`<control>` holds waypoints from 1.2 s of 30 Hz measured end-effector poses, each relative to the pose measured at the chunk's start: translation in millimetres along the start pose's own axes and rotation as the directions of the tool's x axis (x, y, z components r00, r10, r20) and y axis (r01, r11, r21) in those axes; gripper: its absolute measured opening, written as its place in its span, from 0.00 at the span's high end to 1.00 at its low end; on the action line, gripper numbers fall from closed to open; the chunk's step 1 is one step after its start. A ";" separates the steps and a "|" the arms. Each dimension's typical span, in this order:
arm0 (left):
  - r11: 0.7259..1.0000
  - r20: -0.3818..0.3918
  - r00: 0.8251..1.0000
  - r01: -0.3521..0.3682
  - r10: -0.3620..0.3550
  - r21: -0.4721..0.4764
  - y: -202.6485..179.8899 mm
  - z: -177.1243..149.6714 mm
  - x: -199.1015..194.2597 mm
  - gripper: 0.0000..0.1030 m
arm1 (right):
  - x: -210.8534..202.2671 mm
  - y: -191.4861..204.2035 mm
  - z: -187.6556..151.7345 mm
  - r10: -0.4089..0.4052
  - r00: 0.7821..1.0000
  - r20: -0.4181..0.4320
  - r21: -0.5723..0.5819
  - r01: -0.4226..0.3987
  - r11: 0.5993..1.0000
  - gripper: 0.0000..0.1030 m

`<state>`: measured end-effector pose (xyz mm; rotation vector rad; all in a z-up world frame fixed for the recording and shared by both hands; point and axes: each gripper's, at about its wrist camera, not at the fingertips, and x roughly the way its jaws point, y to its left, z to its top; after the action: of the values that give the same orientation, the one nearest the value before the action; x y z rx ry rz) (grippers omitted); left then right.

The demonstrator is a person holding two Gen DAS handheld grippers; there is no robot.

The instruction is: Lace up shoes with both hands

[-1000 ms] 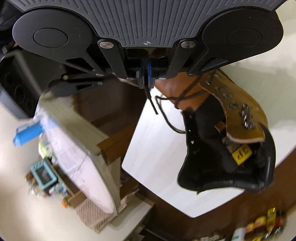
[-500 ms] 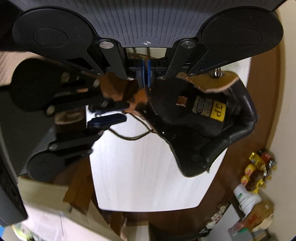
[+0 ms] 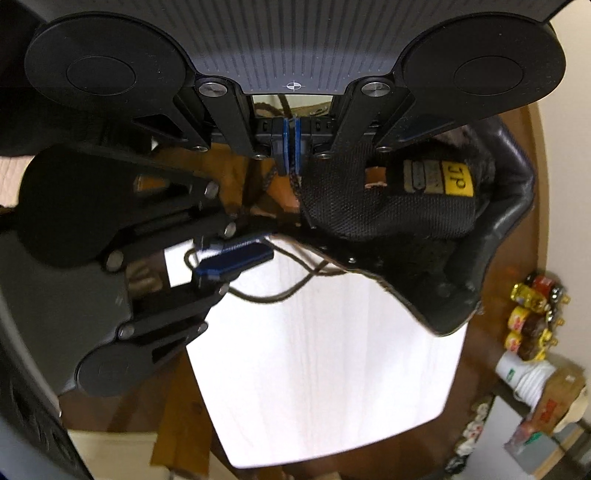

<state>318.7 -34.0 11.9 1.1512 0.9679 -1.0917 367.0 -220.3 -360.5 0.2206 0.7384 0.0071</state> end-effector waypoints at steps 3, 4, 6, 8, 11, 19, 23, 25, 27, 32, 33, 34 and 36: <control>0.998 -0.053 0.999 -0.002 0.005 0.055 -1.4 5.9 9.5 0.97 | -5.1 -12.8 -3.4 0.023 1.000 0.015 0.071 -0.024 0.997 0.86; 0.997 -0.072 0.997 0.002 0.004 0.080 -1.5 8.4 12.5 0.97 | -6.1 -14.6 -4.3 0.031 0.999 0.020 0.078 -0.032 0.996 0.86; 0.992 -0.098 0.995 0.017 -0.005 0.122 -2.7 12.2 16.1 0.97 | -7.0 -15.6 -5.2 0.037 0.999 0.025 0.079 -0.039 0.996 0.86; 0.984 -0.120 0.993 0.034 -0.014 0.173 -3.6 15.7 19.2 0.97 | -8.2 -14.7 -5.8 0.046 0.999 0.028 0.079 -0.048 0.996 0.86; 0.975 -0.128 0.992 0.044 -0.016 0.218 -4.2 17.6 21.3 0.97 | -9.2 -13.5 -7.0 0.051 0.998 0.034 0.076 -0.054 0.996 0.86; 0.943 -0.143 0.990 0.066 -0.020 0.327 -5.5 22.3 25.8 0.97 | -10.7 -14.5 -7.9 0.067 0.997 0.038 0.077 -0.069 0.995 0.86; 0.939 -0.113 0.993 0.055 -0.017 0.340 -5.7 20.7 23.2 0.97 | -10.0 -16.2 -7.0 0.076 0.996 0.040 0.081 -0.079 0.994 0.86; 0.937 -0.098 0.995 0.049 -0.016 0.347 -5.8 20.0 21.9 0.97 | -9.4 -17.0 -6.7 0.078 0.996 0.043 0.084 -0.082 0.993 0.86; 0.934 -0.083 0.996 0.044 -0.015 0.353 -5.9 19.2 20.6 0.97 | -9.6 -17.2 -6.3 0.083 0.996 0.040 0.084 -0.086 0.993 0.86; 0.929 -0.045 0.999 0.028 -0.013 0.369 -6.2 17.3 17.4 0.97 | -8.5 -19.9 -6.0 0.086 0.996 0.036 0.089 -0.089 0.992 0.86; 0.928 -0.038 0.999 0.025 -0.012 0.372 -6.2 16.9 16.8 0.97 | -8.0 -20.4 -5.9 0.087 0.996 0.035 0.089 -0.090 0.992 0.85; 0.933 -0.015 1.000 0.016 -0.012 0.358 -5.2 18.1 15.2 0.97 | -8.2 -20.5 -5.6 0.091 0.995 0.033 0.091 -0.093 0.991 0.85; 0.942 0.009 1.000 0.000 -0.003 0.336 -4.2 19.8 13.8 0.97 | -9.7 -22.7 -5.0 0.105 0.994 0.027 0.109 -0.107 0.988 0.87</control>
<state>318.1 -55.8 0.9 1.4194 0.7922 -1.2964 354.9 -242.3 -362.2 0.3646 0.7062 0.0653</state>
